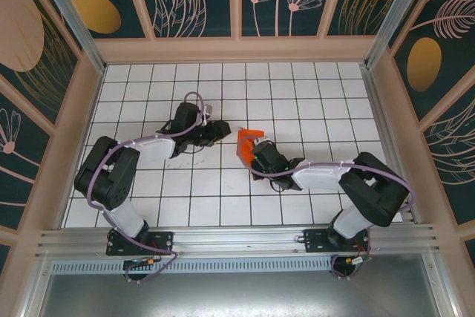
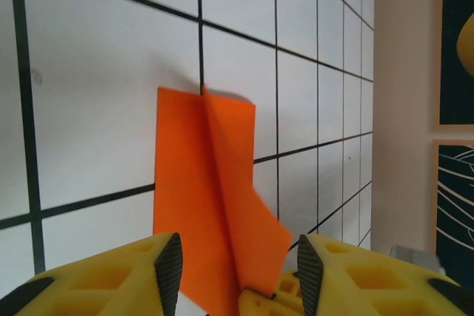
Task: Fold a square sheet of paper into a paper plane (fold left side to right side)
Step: Fourth fold the wing at the center of the table.
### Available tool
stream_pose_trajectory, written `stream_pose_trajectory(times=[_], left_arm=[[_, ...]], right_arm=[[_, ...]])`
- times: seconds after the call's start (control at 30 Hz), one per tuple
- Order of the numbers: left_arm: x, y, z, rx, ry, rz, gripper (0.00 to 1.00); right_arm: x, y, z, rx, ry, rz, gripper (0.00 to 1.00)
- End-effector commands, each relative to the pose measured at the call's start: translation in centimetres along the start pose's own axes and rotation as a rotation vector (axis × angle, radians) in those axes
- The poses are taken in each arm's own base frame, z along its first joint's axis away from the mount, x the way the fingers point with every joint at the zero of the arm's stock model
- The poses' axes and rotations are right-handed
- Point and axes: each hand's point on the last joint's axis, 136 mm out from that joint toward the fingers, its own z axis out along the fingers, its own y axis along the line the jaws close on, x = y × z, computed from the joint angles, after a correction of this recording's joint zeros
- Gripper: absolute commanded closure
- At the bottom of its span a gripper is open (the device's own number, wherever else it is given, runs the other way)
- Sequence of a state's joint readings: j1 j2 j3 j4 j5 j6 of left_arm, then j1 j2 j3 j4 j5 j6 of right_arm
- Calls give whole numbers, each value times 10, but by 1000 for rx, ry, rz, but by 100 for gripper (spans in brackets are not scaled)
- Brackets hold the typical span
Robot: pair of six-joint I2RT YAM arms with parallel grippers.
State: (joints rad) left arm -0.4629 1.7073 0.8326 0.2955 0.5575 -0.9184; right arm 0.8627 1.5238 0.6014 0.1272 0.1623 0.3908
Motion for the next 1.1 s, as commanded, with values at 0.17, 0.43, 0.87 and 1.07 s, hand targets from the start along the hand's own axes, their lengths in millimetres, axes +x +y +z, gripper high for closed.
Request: stream_pose_trajectory(times=[0.17,0.43,0.87,1.07], left_arm=[[27,-4,29,35,92,12,54],[37,-11,47,52,128,15,54],[48,-16,65,69,165,7,54],[51,-13,70,61,176,3,54]], right_arm=[[-6,2,-11,-126,-28,75,87],[0,-2,-8,-147,-3,91,87],[5,-3,-5,-183,18,116,87],[7,-4,-3,-188,25,123,88]])
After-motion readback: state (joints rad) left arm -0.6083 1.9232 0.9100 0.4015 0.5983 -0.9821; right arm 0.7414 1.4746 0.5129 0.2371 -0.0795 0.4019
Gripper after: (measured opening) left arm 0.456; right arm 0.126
